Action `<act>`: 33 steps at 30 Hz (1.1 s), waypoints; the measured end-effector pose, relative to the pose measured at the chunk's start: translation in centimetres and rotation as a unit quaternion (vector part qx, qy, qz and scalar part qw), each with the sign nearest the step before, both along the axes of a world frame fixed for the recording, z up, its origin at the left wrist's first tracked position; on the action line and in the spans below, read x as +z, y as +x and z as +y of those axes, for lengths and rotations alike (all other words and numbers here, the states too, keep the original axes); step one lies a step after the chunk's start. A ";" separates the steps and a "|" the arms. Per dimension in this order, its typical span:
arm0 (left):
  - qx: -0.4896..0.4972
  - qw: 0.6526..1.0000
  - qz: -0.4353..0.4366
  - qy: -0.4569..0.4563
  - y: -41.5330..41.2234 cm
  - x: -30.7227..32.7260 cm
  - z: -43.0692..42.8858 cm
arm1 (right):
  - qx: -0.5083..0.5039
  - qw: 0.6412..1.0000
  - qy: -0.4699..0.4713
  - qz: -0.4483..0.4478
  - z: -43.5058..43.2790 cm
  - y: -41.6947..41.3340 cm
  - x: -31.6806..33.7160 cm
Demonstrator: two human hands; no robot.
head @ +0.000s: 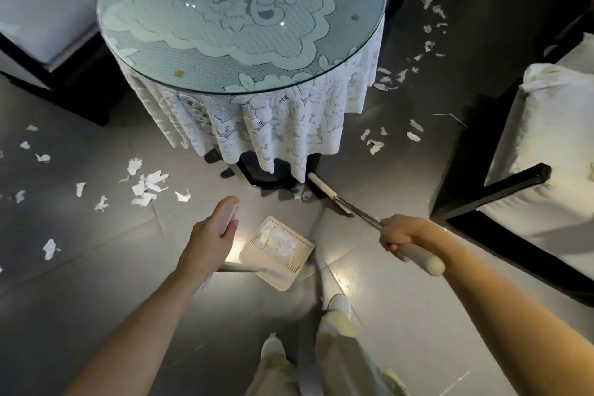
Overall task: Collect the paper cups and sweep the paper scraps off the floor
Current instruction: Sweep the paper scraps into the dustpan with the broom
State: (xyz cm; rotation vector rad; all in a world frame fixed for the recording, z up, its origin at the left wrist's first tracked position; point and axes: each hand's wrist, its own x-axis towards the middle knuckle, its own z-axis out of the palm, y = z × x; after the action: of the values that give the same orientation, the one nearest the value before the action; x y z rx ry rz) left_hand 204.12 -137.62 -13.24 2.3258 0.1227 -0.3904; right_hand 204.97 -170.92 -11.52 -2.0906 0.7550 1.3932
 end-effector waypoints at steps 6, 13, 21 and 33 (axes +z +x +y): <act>-0.007 1.000 -0.009 0.005 1.6 -1.1 1.4 | 0.068 0.997 0.034 -0.026 5.1 -0.7 -2.0; -0.041 0.998 -0.041 0.011 4.6 -1.5 2.0 | 0.138 0.990 -0.004 0.001 9.8 -5.0 -1.5; -0.073 0.996 -0.025 -0.039 3.4 -0.2 2.4 | 0.099 0.992 0.061 0.049 12.4 -9.8 5.0; -0.177 0.984 -0.003 -0.035 0.2 0.6 4.0 | -0.288 0.957 0.022 -0.031 5.0 -15.3 5.2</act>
State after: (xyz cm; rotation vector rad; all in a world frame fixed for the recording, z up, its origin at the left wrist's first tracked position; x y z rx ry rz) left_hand 204.30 -133.67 -12.68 2.2780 -0.3080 -0.5530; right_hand 189.70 -165.95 -6.36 -1.6725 1.1758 1.0018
